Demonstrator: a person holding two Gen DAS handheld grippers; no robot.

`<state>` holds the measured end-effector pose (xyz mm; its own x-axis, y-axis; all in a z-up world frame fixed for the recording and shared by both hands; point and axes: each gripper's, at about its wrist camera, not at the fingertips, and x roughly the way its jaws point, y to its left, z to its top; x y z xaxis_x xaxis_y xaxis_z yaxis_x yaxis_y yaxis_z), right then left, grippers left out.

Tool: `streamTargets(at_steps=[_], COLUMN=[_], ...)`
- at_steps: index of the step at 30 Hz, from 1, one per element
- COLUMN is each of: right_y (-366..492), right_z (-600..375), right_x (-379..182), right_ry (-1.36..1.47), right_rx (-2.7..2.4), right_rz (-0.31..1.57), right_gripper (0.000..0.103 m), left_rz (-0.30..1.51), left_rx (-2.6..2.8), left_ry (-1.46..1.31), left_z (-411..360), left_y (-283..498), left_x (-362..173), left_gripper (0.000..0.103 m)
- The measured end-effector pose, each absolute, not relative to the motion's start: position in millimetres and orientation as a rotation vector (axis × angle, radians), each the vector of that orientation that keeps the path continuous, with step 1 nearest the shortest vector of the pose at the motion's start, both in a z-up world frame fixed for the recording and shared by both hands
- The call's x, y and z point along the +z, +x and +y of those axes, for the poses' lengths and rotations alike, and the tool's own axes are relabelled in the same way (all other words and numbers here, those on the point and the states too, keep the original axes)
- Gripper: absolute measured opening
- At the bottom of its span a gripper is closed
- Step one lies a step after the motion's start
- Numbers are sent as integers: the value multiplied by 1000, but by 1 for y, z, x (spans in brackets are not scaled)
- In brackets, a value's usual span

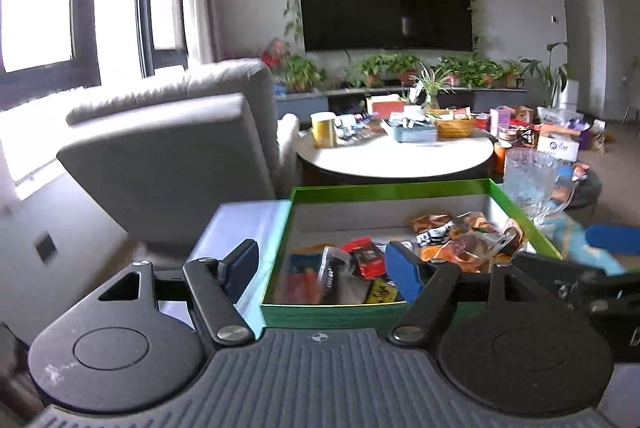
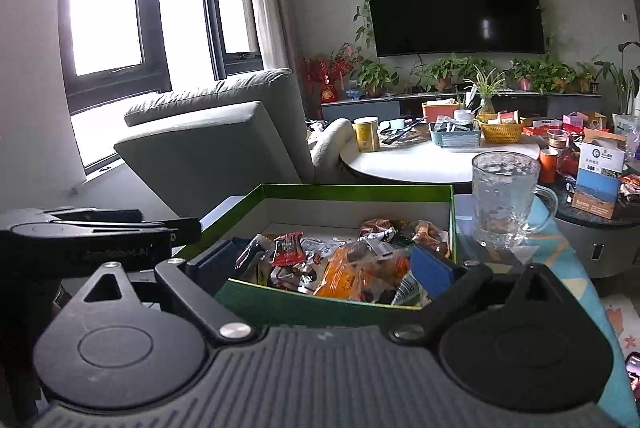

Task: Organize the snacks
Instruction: 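Raise both open tools away from the box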

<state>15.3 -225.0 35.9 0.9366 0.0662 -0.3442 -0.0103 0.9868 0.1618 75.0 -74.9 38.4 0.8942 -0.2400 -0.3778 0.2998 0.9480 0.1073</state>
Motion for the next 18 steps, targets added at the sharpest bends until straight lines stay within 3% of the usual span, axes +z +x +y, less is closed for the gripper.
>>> streamTargets(at_steps=[18], right_y=[-19], right_z=[-225], right_x=[24], right_ry=[263], right_rx=[-115], right_rz=[447], right_gripper=[67], left_rz=[402], left_rx=[-229], left_ry=[137], left_z=[-49], left_y=[23], left_x=[34], left_gripper=[67])
